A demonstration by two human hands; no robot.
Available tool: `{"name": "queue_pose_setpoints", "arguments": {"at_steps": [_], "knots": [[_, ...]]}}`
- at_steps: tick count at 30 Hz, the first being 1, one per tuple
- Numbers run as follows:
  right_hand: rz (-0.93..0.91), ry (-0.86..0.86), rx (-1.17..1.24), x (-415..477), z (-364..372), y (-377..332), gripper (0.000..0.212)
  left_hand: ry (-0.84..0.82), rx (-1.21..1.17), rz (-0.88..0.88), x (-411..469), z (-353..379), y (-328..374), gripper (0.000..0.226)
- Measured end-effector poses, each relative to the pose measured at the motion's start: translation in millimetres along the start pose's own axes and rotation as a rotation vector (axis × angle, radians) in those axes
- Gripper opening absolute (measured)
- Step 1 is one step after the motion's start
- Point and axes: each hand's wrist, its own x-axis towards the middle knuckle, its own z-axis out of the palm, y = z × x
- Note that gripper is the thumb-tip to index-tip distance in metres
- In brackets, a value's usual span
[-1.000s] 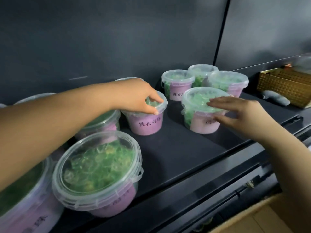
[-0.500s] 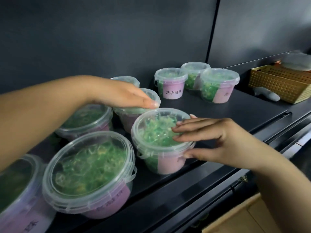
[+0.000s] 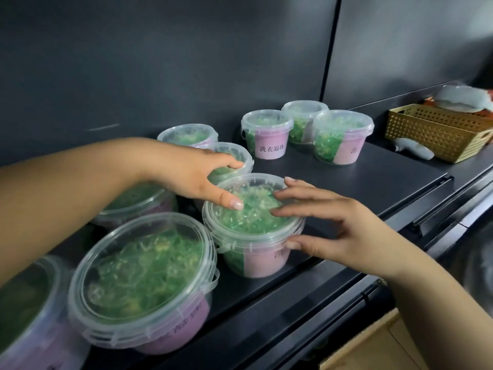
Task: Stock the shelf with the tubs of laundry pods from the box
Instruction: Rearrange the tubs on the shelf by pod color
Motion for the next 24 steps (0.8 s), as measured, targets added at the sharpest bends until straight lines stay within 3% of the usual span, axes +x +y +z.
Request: {"name": "queue_pose_setpoints", "arguments": {"at_steps": [2,5,9,11,14,17,20,24], "knots": [[0.020,-0.001,0.045,0.0,-0.9,-0.9,0.052,0.015,0.049,0.011,2.9,-6.9,0.8,0.101],[0.060,0.062,0.186,0.4,-8.3,-1.8,0.041,0.090,0.036,0.054,11.7,-21.2,4.1,0.071],[0.145,0.367,0.302,6.1,-27.0,12.3,0.014,0.228,-0.024,0.140,38.3,-35.8,7.1,0.041],[0.201,0.483,0.260,12.4,-40.6,33.7,0.014,0.313,-0.027,0.166,58.8,-39.6,8.7,0.027],[0.302,0.593,0.071,25.5,-66.0,76.7,0.025,0.399,0.078,0.146,92.6,-44.6,15.1,0.026],[0.350,0.637,-0.191,38.4,-91.2,115.5,0.019,0.420,0.135,0.091,130.0,-51.0,19.4,0.029],[0.357,0.596,-0.449,49.5,-108.7,146.9,0.041,0.454,0.054,0.017,163.2,-55.8,27.5,0.042],[0.330,0.528,-0.375,59.2,-115.4,173.4,0.048,0.430,-0.050,-0.074,193.8,-45.1,27.0,0.054]]}}
